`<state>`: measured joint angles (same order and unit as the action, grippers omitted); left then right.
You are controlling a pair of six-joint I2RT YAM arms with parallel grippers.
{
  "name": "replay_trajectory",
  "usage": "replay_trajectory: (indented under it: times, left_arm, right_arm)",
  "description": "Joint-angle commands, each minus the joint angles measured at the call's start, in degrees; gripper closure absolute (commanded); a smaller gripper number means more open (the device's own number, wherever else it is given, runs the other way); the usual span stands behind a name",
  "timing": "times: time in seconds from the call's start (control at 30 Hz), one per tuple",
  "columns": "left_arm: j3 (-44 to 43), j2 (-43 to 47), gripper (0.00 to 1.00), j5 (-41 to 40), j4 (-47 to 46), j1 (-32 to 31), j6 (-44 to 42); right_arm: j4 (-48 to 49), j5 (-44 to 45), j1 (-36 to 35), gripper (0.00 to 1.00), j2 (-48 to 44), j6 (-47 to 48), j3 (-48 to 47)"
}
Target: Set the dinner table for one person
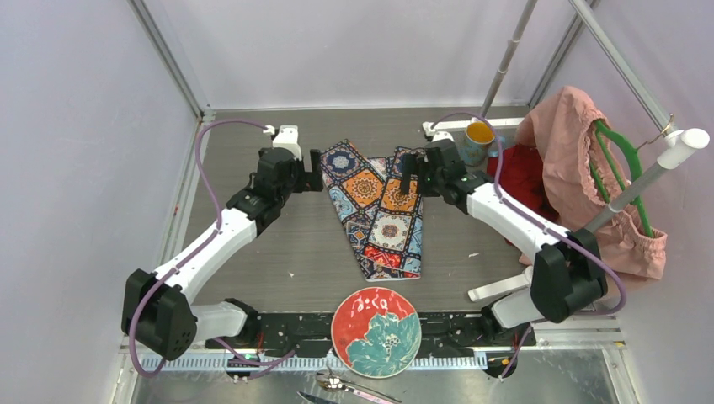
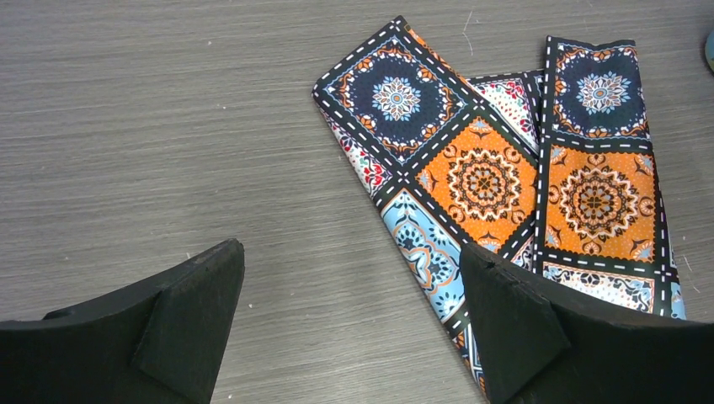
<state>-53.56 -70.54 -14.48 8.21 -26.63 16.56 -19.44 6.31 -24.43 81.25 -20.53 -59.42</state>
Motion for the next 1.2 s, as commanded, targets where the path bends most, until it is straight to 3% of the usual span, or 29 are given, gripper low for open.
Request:
replay_trajectory:
  times: [0.0, 0.23, 0.37, 0.9, 1.17]
  left_arm:
    - [-2.6, 0.1, 0.01, 0.0, 0.0, 0.0, 0.7]
    - [-2.7, -1.0, 0.01, -0.5, 0.6, 0.0, 1.9]
    - [-3.1, -1.5, 0.02, -1.3, 1.2, 0.0, 2.1]
    - [-3.1, 0.9, 0.03, -1.9, 2.6, 0.0, 2.4]
    - [-3.1, 1.4, 0.02, -2.1, 3.1, 0.0, 2.3]
  right_arm:
    - [-0.3, 6.3, -3.9, 0.00, 3.9, -1.2, -3.9]
    - [-2.3, 13.1, -11.2, 0.03, 14.2, -3.9, -10.1]
    - [-2.1, 12.8, -13.0, 0.07, 16.8, -6.5, -11.5]
    - [-8.2, 17.8, -18.4, 0.25, 29.2, -14.5, -18.7]
    - [-9.7, 19.2, -19.4, 0.32, 30.5, -19.6, -18.5]
